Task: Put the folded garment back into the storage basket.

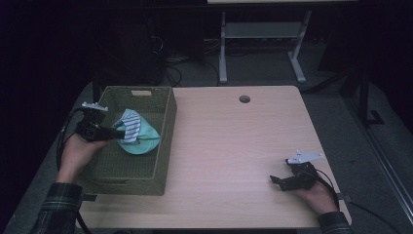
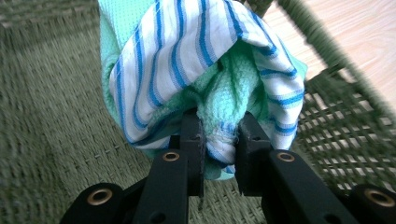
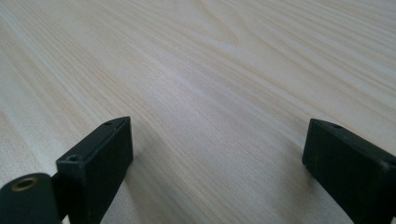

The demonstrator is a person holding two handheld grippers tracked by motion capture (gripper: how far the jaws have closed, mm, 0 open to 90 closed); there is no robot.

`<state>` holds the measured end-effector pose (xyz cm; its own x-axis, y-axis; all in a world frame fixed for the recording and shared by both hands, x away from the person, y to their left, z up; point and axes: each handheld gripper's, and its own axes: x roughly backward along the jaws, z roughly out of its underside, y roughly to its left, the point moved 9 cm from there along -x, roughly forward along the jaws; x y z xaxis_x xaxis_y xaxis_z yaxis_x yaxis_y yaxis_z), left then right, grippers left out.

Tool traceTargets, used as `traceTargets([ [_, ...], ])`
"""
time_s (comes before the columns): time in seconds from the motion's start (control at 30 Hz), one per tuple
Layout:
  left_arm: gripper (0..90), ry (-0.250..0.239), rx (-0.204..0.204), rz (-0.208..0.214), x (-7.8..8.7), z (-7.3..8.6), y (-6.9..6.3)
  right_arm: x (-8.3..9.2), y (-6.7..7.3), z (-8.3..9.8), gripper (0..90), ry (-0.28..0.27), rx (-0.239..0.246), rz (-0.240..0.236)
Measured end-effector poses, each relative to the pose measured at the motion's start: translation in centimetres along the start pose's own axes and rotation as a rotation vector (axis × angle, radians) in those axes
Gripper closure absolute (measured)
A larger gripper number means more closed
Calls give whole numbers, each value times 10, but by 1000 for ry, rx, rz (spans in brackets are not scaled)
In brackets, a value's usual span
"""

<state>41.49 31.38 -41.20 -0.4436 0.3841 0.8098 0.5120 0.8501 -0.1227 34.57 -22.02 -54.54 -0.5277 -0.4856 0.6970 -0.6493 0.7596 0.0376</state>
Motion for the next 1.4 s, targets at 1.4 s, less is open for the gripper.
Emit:
traceTargets([
  [1.4,529,239,-29,-44,-65,49,26,0,0,0,83,-3,5,0],
])
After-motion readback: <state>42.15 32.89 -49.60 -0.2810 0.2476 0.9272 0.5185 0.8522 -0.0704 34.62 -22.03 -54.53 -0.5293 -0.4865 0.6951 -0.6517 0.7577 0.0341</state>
